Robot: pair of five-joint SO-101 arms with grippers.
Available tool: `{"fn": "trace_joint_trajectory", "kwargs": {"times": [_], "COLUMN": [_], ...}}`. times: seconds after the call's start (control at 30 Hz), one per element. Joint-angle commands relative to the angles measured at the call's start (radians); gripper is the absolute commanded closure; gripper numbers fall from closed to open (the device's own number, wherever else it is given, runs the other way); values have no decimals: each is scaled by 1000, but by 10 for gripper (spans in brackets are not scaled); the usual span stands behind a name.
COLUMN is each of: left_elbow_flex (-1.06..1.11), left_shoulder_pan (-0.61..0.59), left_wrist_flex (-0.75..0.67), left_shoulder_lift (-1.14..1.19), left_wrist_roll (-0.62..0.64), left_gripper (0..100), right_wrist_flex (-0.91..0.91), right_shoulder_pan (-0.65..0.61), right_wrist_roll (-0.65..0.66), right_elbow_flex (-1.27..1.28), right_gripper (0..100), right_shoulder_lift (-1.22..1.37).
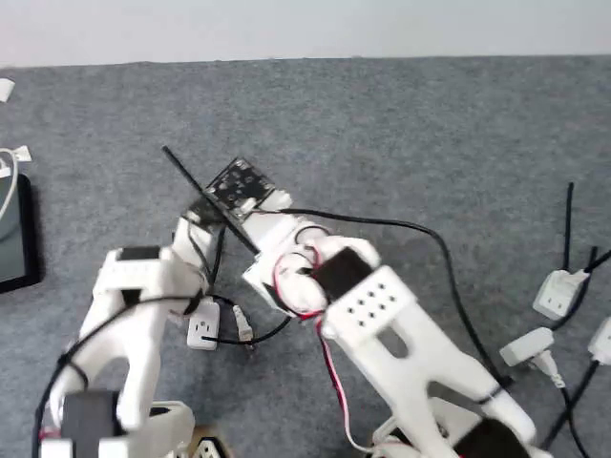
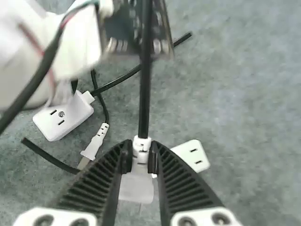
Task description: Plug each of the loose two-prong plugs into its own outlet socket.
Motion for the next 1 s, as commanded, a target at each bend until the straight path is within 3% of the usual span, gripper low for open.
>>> {"fn": "trace_joint_trajectory", "kwargs": {"times": [0.0,0.23,0.37,0.5,0.63,0.97], "left_elbow_flex": [90,171,173,173,173,186], "left_shoulder_pan": [35,34,31,0,-6,-6], "left_wrist_flex": [-63,-100,-126,-180,-181,-183], "left_shoulder_lift": [-166,-284,-287,-285,-285,-290], "left_wrist_roll": [-18,-17,9,114,120,120], "left_gripper": [987,985,985,983,929,906], "right_wrist_flex": [-38,-36,-51,-142,-292,-427], "right_shoulder_pan": [-36,-41,22,148,239,295], "right_wrist_roll": [-23,-25,-77,-160,-222,-305], "right_elbow_flex": [-57,-54,-25,35,115,219], "right_gripper": [991,991,991,991,991,991], "right_shoulder_lift": [44,50,56,56,58,58]}}
